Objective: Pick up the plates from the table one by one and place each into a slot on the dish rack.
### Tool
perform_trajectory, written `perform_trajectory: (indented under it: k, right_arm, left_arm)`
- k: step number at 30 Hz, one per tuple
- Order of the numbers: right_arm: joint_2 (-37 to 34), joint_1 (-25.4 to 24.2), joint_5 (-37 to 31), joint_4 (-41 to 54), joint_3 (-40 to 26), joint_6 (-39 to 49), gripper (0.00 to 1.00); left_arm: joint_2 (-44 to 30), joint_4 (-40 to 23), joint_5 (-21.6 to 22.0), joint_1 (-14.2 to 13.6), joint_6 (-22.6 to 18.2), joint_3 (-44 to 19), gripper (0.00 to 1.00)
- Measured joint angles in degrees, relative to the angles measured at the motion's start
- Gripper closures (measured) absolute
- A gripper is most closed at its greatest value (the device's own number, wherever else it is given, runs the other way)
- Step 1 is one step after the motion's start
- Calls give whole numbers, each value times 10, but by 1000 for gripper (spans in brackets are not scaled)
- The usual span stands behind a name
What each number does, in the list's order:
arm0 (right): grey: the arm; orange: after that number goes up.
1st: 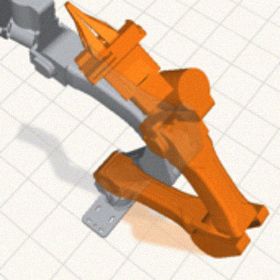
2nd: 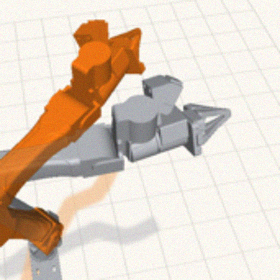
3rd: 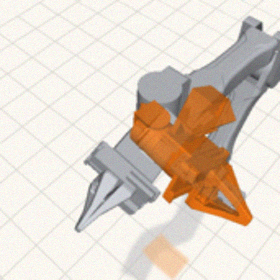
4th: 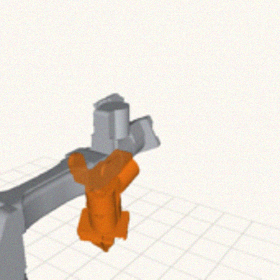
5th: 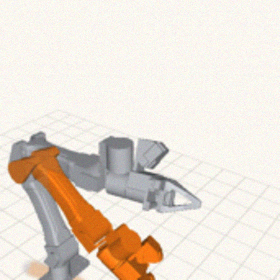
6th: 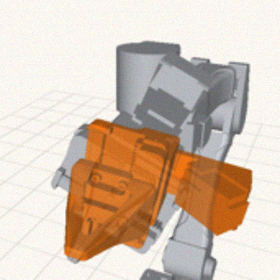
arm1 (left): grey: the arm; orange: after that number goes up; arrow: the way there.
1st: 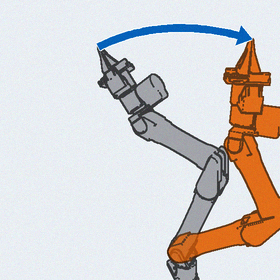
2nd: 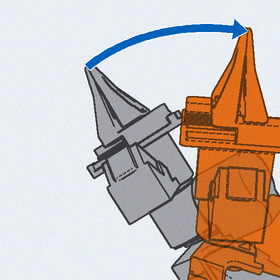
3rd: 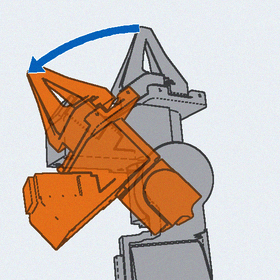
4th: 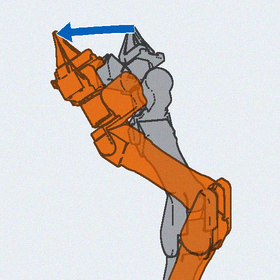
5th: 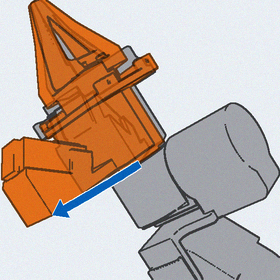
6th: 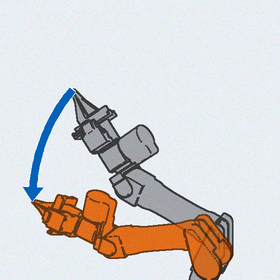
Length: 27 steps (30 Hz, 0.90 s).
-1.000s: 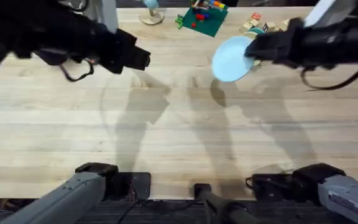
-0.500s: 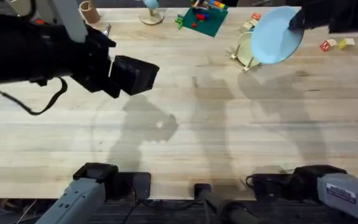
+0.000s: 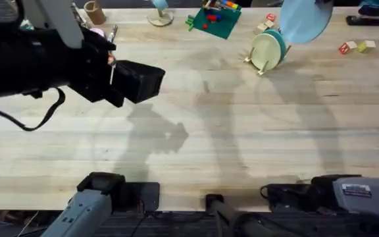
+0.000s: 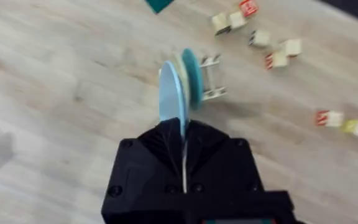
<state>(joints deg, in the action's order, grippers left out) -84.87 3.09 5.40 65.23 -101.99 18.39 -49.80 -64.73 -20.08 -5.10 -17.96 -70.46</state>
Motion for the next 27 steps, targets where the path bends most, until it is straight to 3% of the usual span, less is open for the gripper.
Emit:
perform_trajectory:
  k: [12,27]
  right_arm:
    - [-50,0,-24,-37,-29,116,971]
    - [-54,-7,-26,-61,-29,162,972]
  left_arm:
    - [0,0,0,0,0,0,6]
    - [0,-1,2,0,0,0,6]
